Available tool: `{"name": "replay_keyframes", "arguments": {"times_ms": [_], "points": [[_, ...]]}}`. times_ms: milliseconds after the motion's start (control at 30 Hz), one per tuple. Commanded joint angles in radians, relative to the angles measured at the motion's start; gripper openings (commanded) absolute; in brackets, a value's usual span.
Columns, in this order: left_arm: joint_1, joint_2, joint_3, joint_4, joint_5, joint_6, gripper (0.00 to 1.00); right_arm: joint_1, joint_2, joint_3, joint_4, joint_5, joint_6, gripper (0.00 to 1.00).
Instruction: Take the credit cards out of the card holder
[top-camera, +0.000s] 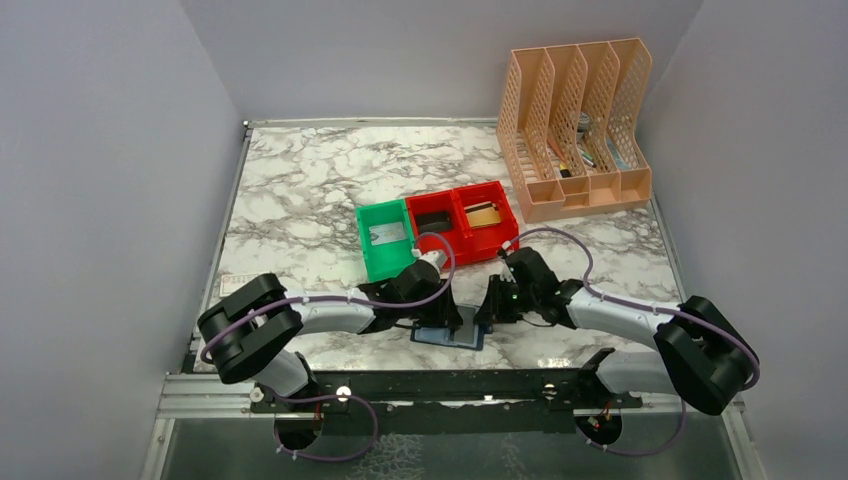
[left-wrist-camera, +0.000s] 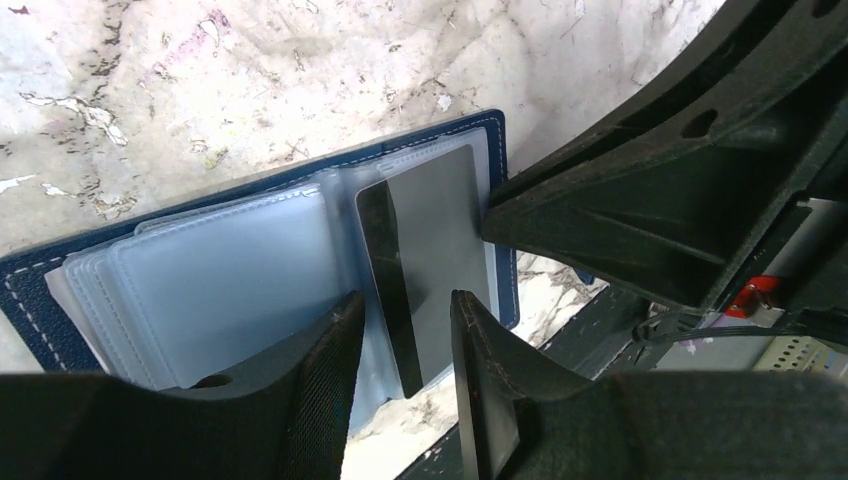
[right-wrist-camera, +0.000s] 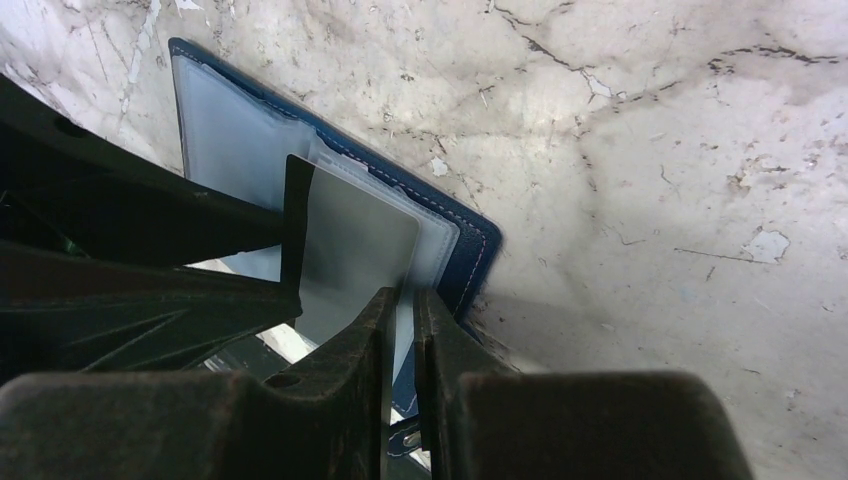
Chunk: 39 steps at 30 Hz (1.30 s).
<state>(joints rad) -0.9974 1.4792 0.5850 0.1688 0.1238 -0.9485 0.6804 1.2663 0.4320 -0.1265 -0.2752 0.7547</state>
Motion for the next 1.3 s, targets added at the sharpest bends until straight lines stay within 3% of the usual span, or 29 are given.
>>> {"name": "replay_keyframes", "arguments": {"times_ms": [0,333,700,1267], "points": [[-0.007,0.018,-0.013,0.057,0.004,-0.040,0.39,0.004,0.018,-0.022,-0.027,0.039,-0.021,0.14],[-0.006,-0.005,-0.029,0.107,0.008,-0.077,0.29,0.004,0.040,-0.017,-0.027,0.027,-0.027,0.13],[-0.004,-0.038,-0.037,0.088,-0.027,-0.090,0.01,0.004,0.039,-0.018,-0.031,0.045,-0.026,0.13],[0.006,-0.123,-0.044,-0.058,-0.121,-0.056,0.00,0.004,0.057,0.024,-0.042,0.042,-0.057,0.13]]}}
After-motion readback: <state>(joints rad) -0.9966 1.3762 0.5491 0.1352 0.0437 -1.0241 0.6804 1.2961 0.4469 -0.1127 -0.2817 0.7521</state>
